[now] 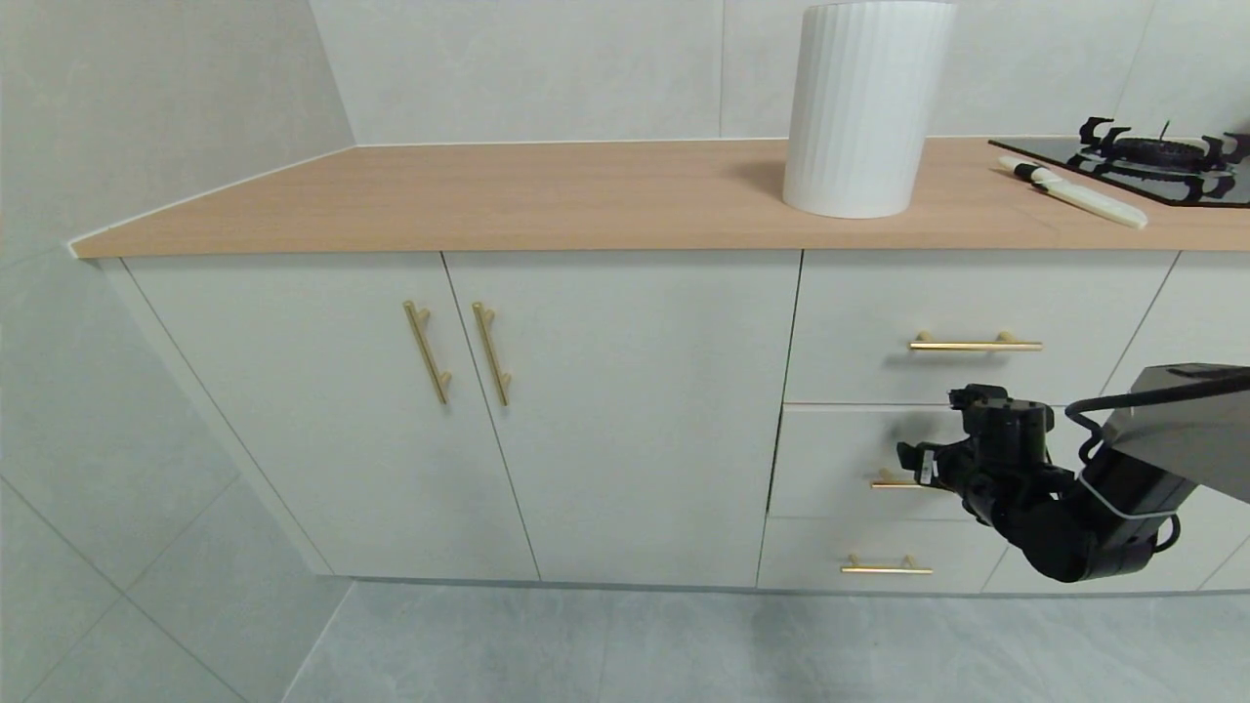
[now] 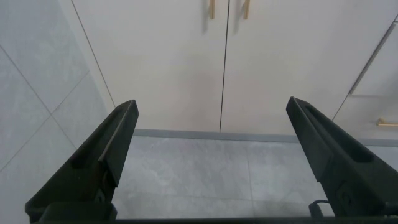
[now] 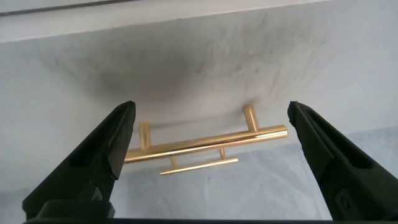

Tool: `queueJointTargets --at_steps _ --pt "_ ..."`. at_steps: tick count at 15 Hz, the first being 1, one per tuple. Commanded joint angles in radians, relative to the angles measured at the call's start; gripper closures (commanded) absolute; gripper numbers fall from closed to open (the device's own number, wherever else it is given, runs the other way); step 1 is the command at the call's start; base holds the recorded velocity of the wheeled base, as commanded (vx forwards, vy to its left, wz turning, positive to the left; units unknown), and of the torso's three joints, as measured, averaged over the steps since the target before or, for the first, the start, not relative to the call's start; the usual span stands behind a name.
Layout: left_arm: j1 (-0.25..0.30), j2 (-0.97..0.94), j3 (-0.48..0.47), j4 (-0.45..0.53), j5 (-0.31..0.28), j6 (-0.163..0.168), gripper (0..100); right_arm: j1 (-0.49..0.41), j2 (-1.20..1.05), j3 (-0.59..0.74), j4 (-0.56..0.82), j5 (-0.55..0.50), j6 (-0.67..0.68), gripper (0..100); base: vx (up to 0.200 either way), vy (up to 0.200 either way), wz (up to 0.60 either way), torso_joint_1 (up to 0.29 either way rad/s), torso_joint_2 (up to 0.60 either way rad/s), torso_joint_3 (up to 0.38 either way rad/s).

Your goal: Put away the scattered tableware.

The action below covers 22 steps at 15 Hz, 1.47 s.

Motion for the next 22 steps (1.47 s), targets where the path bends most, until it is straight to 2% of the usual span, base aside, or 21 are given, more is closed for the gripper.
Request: queueJointTargets --at_steps 1,8,12,13,14,15,18,19,22 --pt "0.000 0.000 0.000 0.000 0.000 0.000 0 0.001 0.014 -0.026 -0.001 -0.011 0.017 0 0.000 0.000 0.00 0.000 0.00 0.000" --pt "0.000 0.000 0.000 0.000 0.000 0.000 0 0.002 -0.023 -0.023 -0.001 -0.037 0.035 0 0.000 0.000 0.00 0.000 0.00 0.000" --pt "0.000 0.000 0.000 0.000 0.000 0.000 0 0.034 -0.290 0.200 0.001 -0.027 0.031 0 0.000 0.000 0.00 0.000 0.00 0.000" --pt "0.000 0.000 0.000 0.000 0.000 0.000 0 0.036 -0.301 0.207 0.001 -0.027 0.031 0 0.000 0.000 0.00 0.000 0.00 0.000" --pt "0.000 0.000 0.000 0.000 0.000 0.000 0 0.048 -0.459 0.278 -0.001 -0.037 0.032 0 0.000 0.000 0.00 0.000 0.00 0.000" --pt "0.002 0.000 0.000 0.000 0.000 0.000 0 0.048 -0.492 0.290 -0.001 -0.039 0.034 0 0.000 0.000 0.00 0.000 0.00 0.000" --pt "0.000 0.000 0.000 0.000 0.000 0.000 0 0.048 -0.910 0.436 -0.007 -0.059 0.005 0 0.000 0.000 0.00 0.000 0.00 0.000" --pt "0.002 0.000 0.000 0.000 0.000 0.000 0 0.048 -0.971 0.457 -0.002 -0.059 -0.014 0 0.000 0.000 0.00 0.000 0.00 0.000" --pt "0.000 0.000 0.000 0.000 0.000 0.000 0 -0.016 -1.249 0.637 0.007 -0.063 -0.070 0 0.000 0.000 0.00 0.000 0.00 0.000"
